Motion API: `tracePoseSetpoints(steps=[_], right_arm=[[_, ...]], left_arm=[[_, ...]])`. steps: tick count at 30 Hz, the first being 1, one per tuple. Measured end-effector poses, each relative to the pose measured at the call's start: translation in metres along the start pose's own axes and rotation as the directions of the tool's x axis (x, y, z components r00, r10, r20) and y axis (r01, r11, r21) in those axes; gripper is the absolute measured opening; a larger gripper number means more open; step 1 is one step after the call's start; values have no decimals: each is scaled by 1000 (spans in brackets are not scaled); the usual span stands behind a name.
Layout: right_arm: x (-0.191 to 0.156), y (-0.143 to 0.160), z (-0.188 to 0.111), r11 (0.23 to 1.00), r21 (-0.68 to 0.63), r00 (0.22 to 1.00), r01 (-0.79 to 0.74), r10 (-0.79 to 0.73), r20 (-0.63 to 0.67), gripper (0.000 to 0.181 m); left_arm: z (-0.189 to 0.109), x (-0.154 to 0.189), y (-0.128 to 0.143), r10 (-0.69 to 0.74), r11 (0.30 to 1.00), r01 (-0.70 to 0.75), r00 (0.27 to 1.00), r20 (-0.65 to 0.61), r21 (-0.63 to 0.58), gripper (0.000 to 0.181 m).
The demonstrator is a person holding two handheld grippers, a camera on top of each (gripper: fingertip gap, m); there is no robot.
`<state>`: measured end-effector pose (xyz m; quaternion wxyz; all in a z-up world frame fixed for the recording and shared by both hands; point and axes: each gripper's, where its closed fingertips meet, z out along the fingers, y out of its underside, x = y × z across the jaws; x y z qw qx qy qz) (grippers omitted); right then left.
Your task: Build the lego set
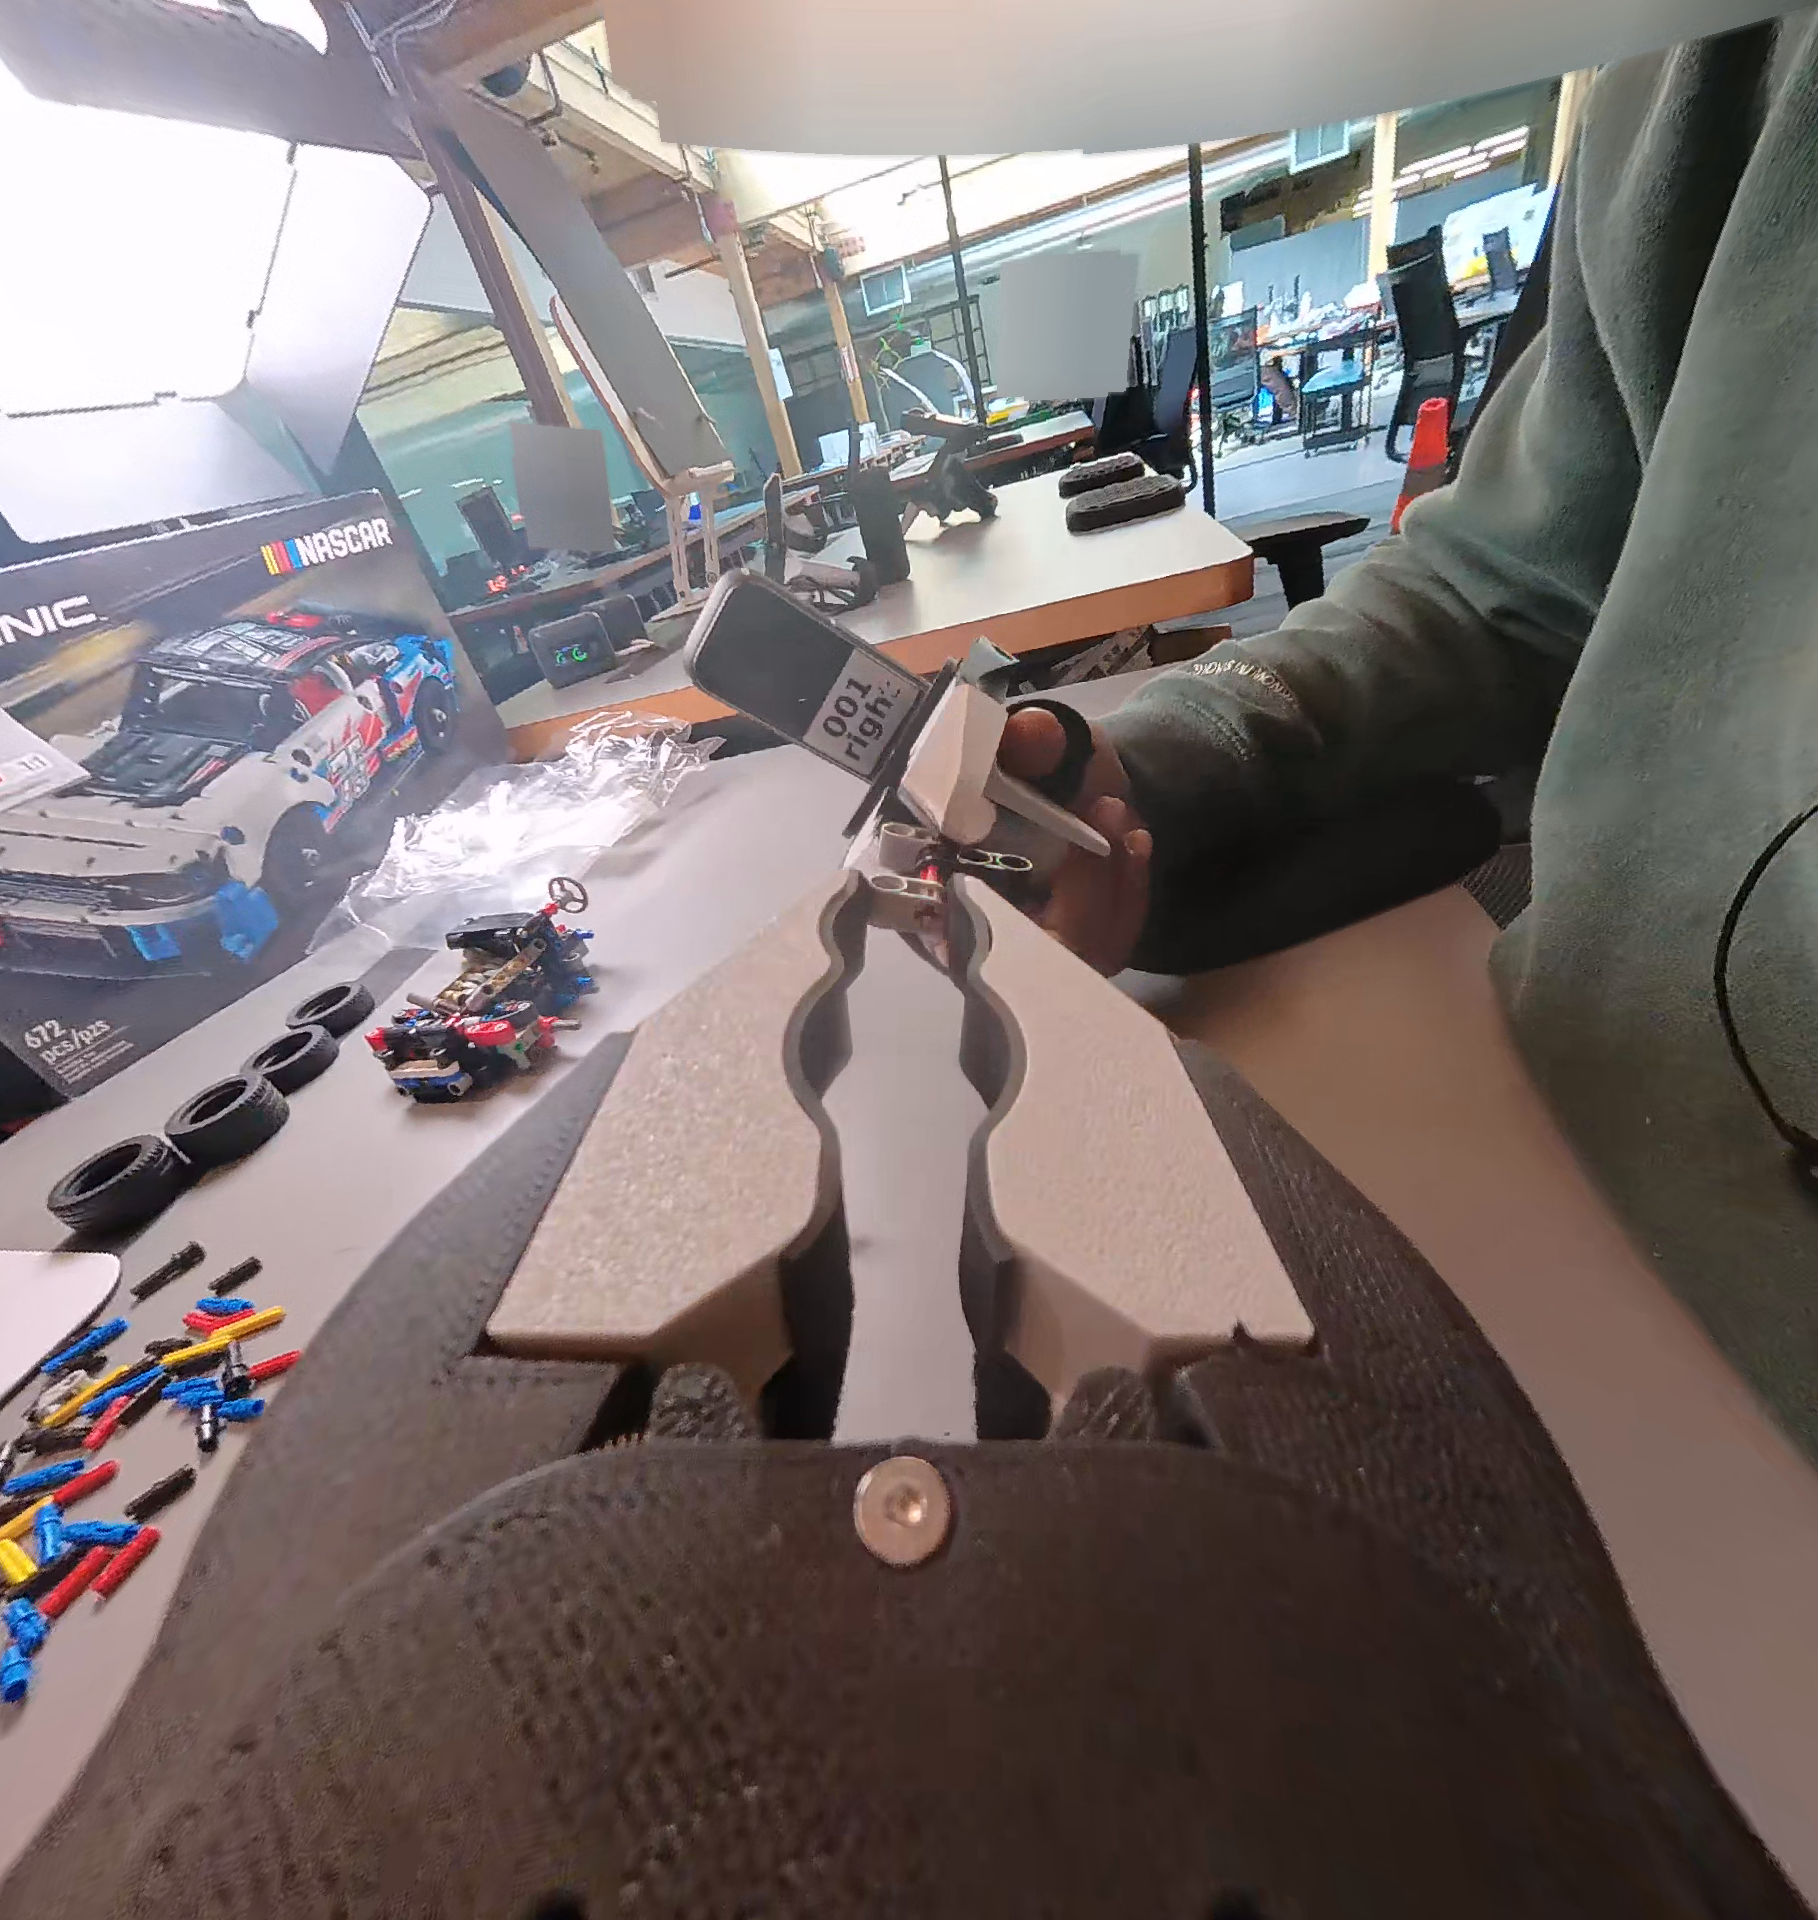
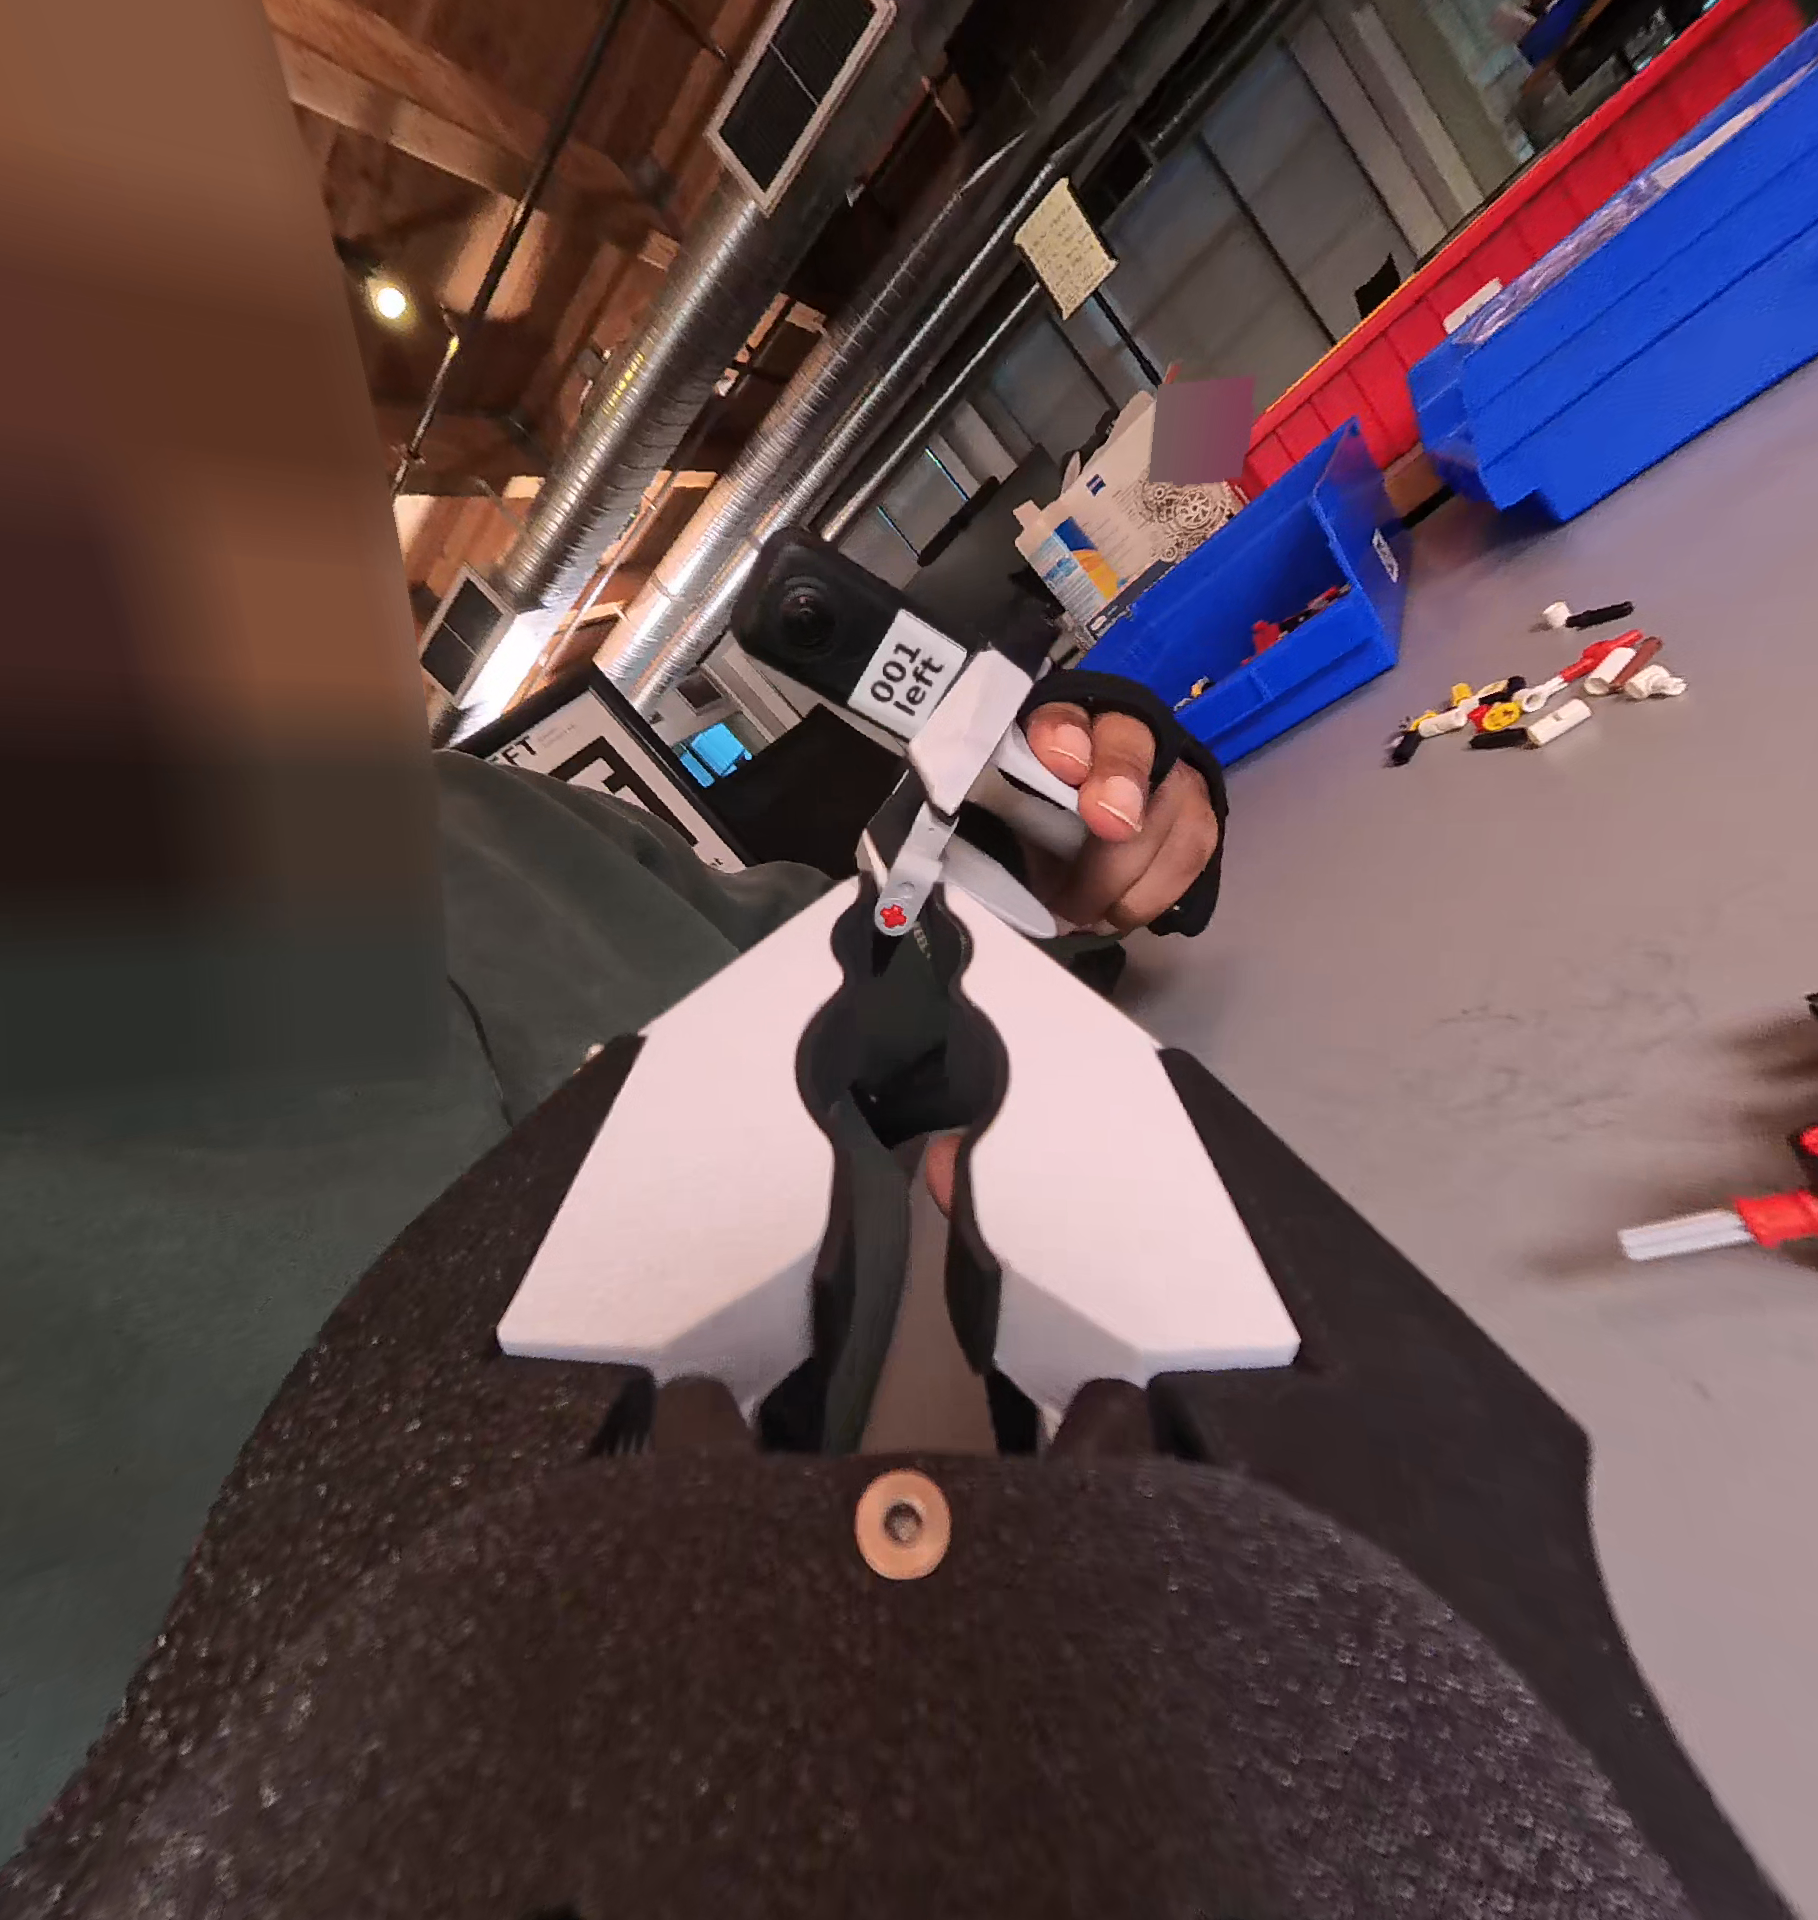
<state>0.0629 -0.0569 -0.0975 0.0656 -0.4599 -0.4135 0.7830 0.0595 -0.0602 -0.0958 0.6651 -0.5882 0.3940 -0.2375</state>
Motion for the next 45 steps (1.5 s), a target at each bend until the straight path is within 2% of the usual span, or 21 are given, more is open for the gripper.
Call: tracePoseSetpoints(steps=[3, 6, 14, 20, 23, 24, 25, 27, 30, 33, 36, 39, 45], right_arm=[[2, 0, 0, 999, 17, 999, -40, 40, -1, 8], [5, -1, 0, 1000, 28, 999, 8, -7, -37, 7], [13, 0, -2, 999, 49, 996, 15, -11, -89, 7], [11, -6, 0, 989, 69, 983, 131, -121, -138, 8], [6, -13, 0, 978, 80, 974, 192, -180, -138, 7], [3, -15, 0, 973, 78, 971, 215, -205, -127, 8], [0, -17, 0, 967, 80, 965, 241, -230, -122, 8], [-6, -22, -3, 945, 88, 944, 314, -301, -133, 8], [-8, -23, -6, 923, 75, 919, 377, -363, -151, 8], [-11, -21, -4, 910, 61, 905, 411, -399, -146, 8], [-13, -15, 0, 898, 33, 892, 439, -432, -132, 7], [-12, -12, -1, 872, -11, 862, 489, -485, -149, 7], [7, 1, -10, 775, -248, 743, 582, -630, -226, 17]], left_arm=[[1, -1, 4, 24, 999, -24, 1000, 14, -25, 13], [1, -2, 7, 7, 999, -7, 1000, 21, -40, 13], [3, -6, 16, -50, 996, 54, 998, 44, -75, 13], [7, -5, 19, -186, 981, 187, 982, 25, -61, 12], [7, -8, 9, -297, 954, 298, 954, -24, 26, 11], [7, -10, 4, -341, 937, 344, 939, -50, 55, 5], [6, -12, 3, -392, 915, 396, 917, -68, 70, 8], [5, -13, 4, -462, 880, 469, 882, -95, 72, 29], [6, -11, 8, -533, 839, 542, 836, -132, 46, 22], [9, -4, 4, -523, 843, 536, 836, -163, 40, 15], [10, 0, 2, -510, 852, 522, 844, -169, 37, 6], [8, 1, 3, -502, 859, 512, 847, -173, 15, 4], [10, 2, 16, -454, 891, 449, 883, -122, -63, 5]])
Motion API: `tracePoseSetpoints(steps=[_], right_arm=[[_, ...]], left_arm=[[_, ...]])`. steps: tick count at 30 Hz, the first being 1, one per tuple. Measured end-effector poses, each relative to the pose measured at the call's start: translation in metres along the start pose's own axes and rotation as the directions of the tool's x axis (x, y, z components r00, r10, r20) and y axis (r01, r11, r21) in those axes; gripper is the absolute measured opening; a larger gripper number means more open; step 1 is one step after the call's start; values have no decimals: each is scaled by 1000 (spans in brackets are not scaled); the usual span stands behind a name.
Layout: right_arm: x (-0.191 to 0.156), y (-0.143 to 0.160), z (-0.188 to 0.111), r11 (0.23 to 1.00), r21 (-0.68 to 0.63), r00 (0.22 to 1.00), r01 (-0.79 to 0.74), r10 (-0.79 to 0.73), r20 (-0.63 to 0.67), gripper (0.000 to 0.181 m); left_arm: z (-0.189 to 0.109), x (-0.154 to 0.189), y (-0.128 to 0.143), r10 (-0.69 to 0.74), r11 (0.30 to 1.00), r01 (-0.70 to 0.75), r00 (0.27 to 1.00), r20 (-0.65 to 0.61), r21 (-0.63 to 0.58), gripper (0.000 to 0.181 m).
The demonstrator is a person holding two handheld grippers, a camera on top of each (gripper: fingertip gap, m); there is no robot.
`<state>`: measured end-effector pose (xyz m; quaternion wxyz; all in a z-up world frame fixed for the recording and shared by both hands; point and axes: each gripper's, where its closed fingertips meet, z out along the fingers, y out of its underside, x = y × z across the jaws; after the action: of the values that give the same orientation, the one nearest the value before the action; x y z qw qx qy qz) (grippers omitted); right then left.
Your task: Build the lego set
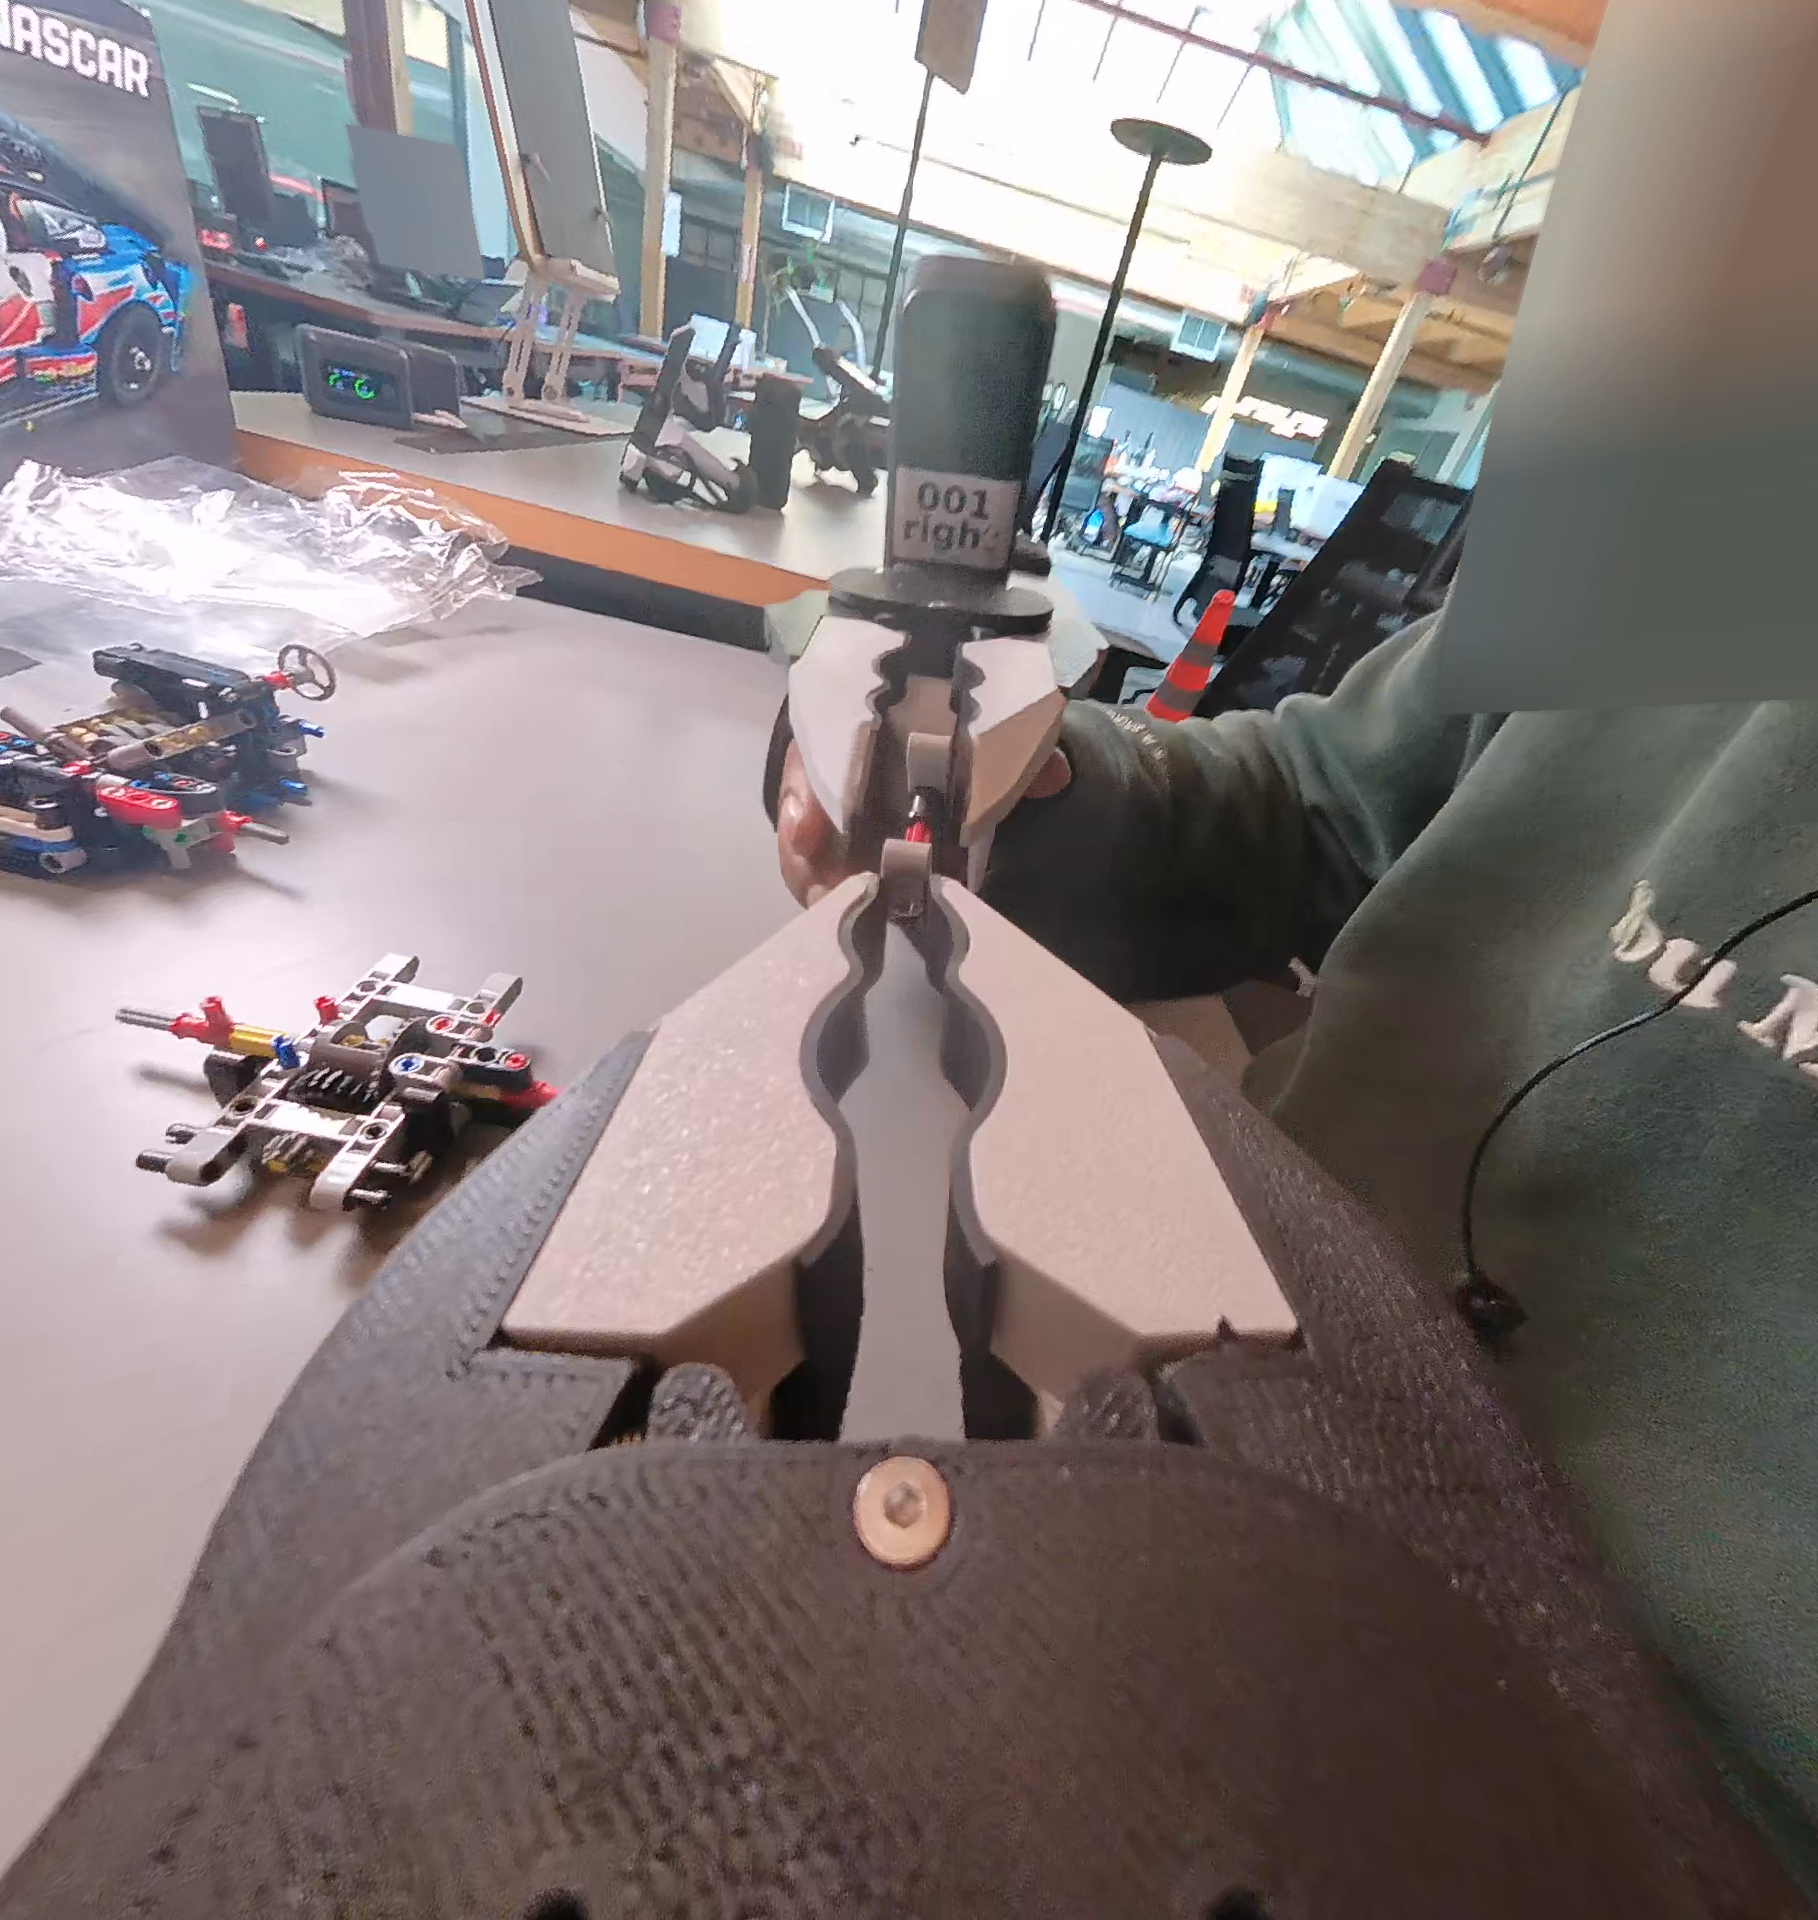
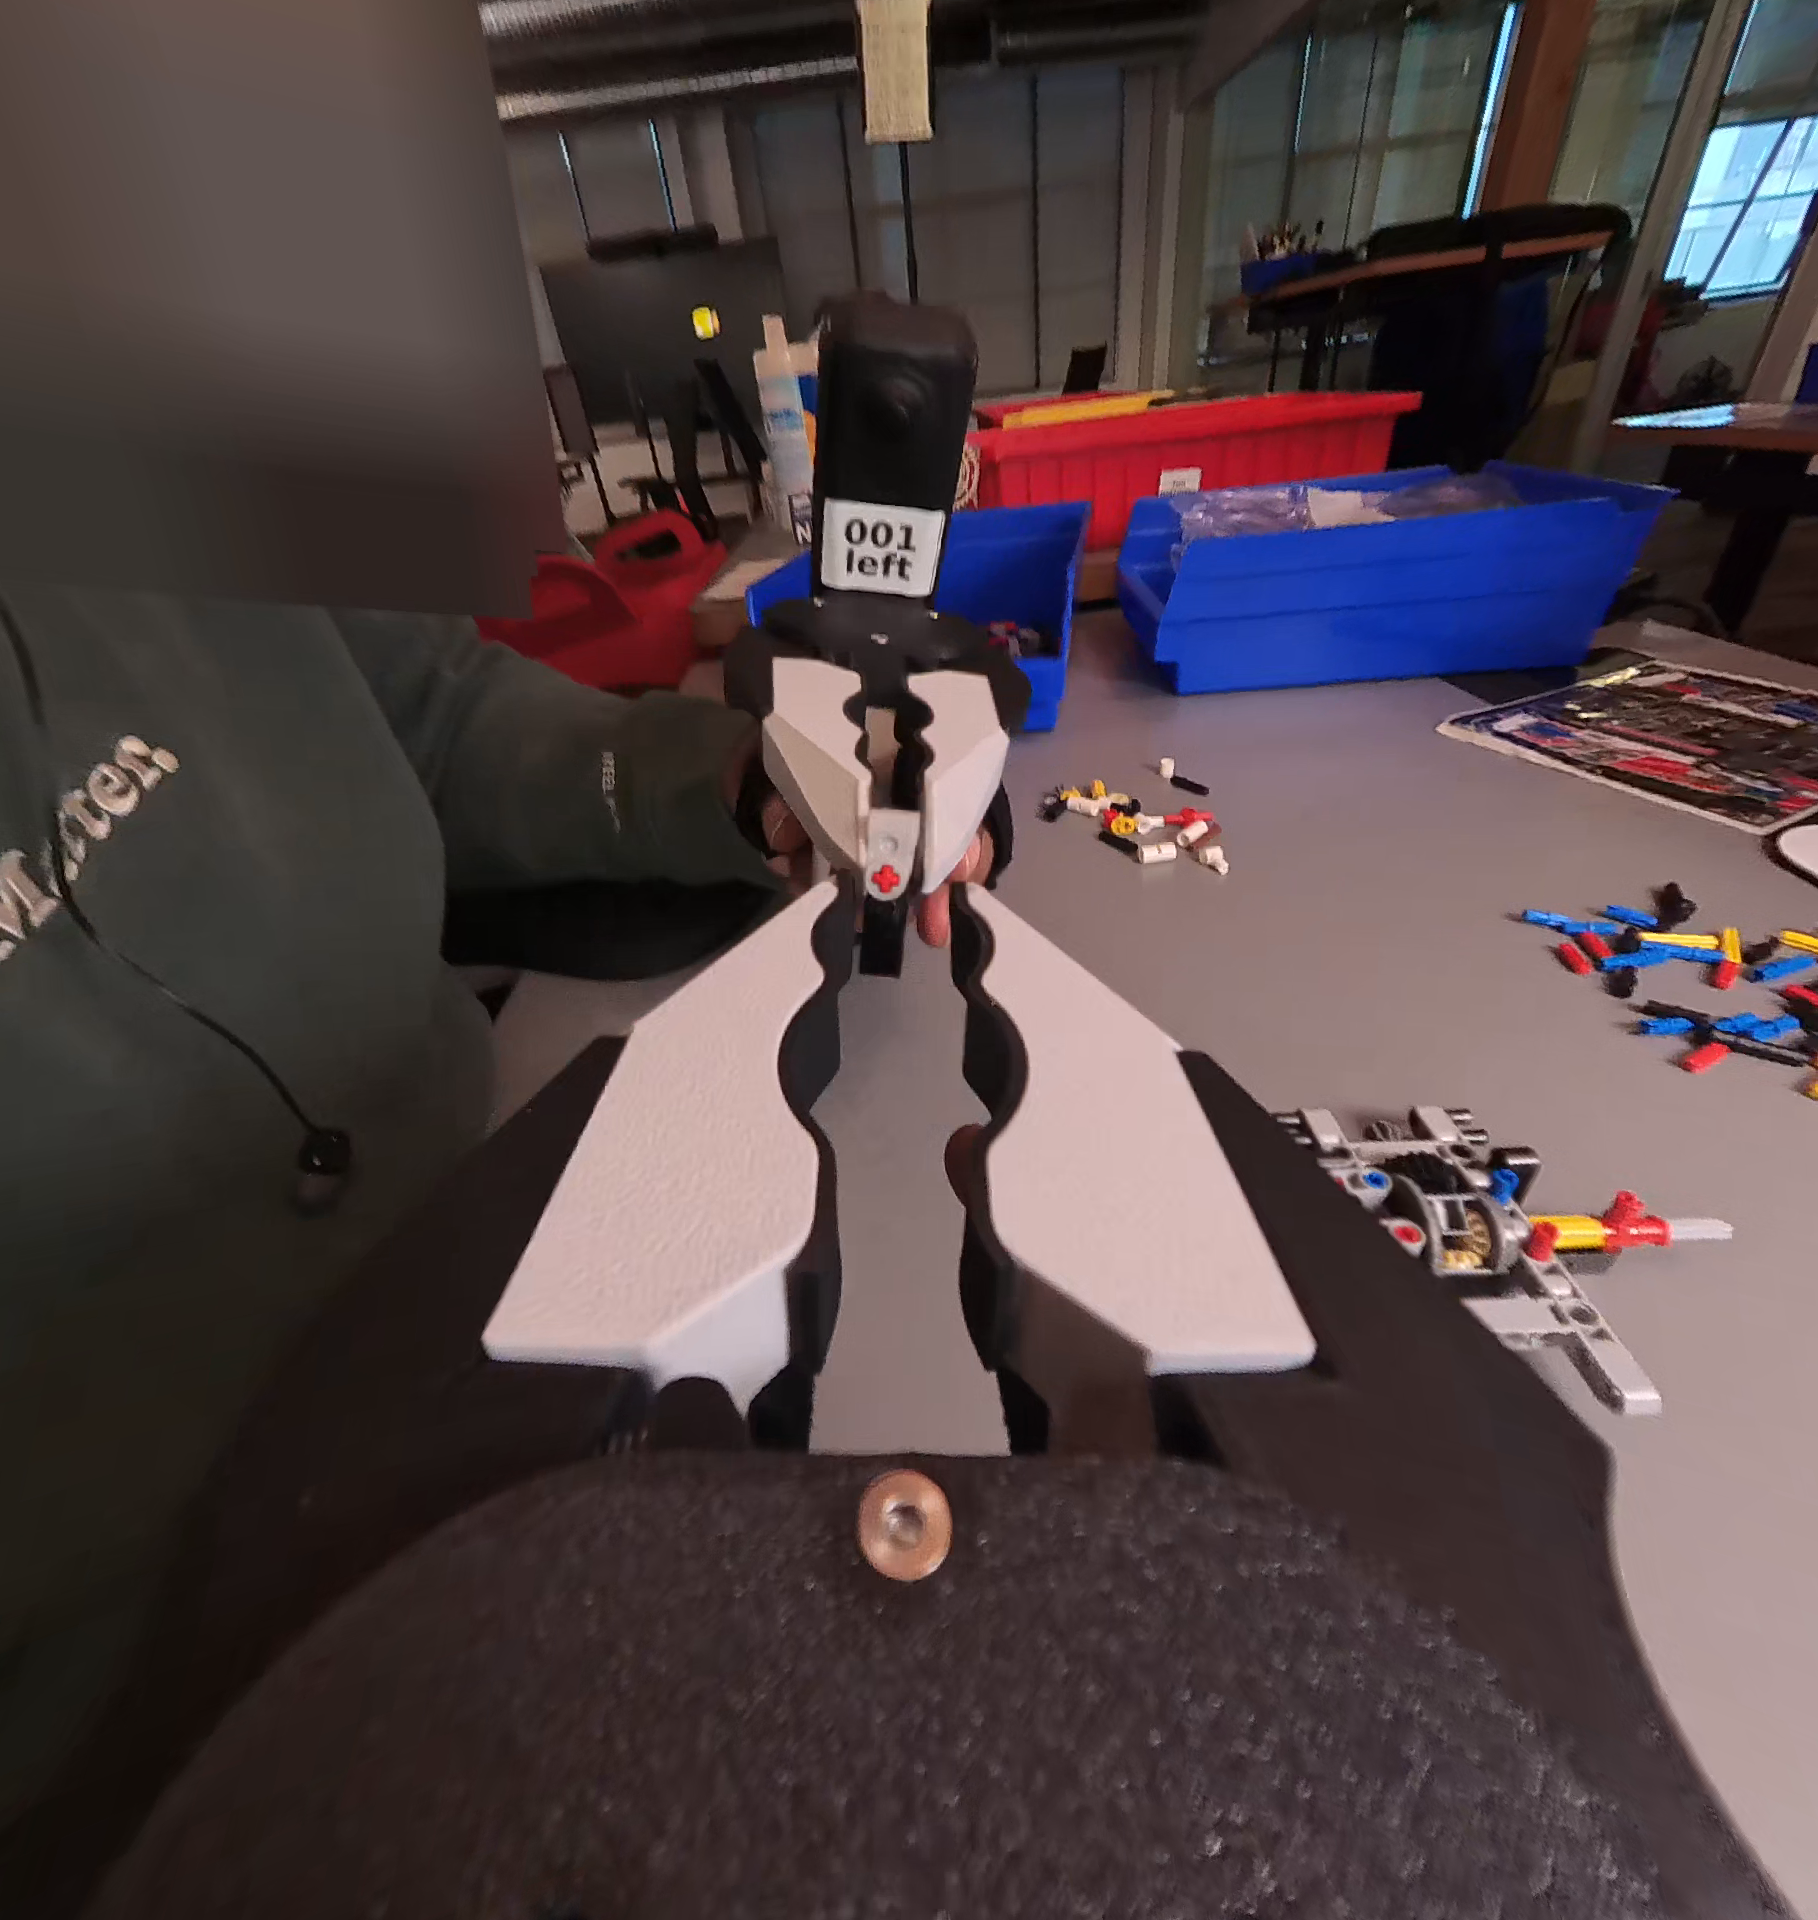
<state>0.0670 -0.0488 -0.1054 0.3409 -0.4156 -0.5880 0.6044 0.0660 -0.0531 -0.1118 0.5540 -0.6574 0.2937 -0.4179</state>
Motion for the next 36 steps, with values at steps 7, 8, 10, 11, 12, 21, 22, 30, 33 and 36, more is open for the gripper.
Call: tracePoseSetpoints(steps=[7, 8, 10, 11, 12, 21, 22, 30, 33, 36], right_arm=[[0, 8, 1, 996, -64, 997, 69, -70, -28, 6], [0, 8, 1, 995, -63, 997, 75, -77, -27, 6], [-1, 6, 0, 995, -46, 996, 88, -89, -23, 6], [-2, 5, 0, 995, -35, 996, 91, -92, -18, 6], [-3, 4, 0, 995, -31, 995, 96, -97, -16, 6], [-4, 6, 3, 991, -29, 990, 134, -134, -30, 6], [-4, 5, 3, 991, -26, 991, 132, -132, -32, 6], [-7, -6, 3, 994, 61, 995, 90, -88, -39, 6], [-10, -12, 5, 993, 102, 998, 65, -63, -25, 6], [-11, -16, 6, 991, 109, 997, 72, -70, -17, 6]], left_arm=[[2, -3, 9, 20, 999, -18, 999, 28, -49, 5], [2, -3, 9, 19, 999, -17, 1000, 25, -45, 5], [2, -1, 7, 10, 1000, -10, 1000, 14, -28, 6], [2, -1, 6, 5, 1000, -5, 1000, 9, -19, 9], [2, -1, 5, 3, 1000, -2, 1000, 8, -12, 13], [1, 3, 4, -9, 1000, 9, 1000, -8, 3, 5], [1, 3, 3, -18, 1000, 18, 1000, -10, 13, 5], [2, 8, -10, -90, 987, 96, 995, -50, 128, 5], [2, 11, -17, -99, 980, 111, 992, -79, 167, 5], [1, 12, -20, -103, 977, 119, 990, -100, 178, 5]])
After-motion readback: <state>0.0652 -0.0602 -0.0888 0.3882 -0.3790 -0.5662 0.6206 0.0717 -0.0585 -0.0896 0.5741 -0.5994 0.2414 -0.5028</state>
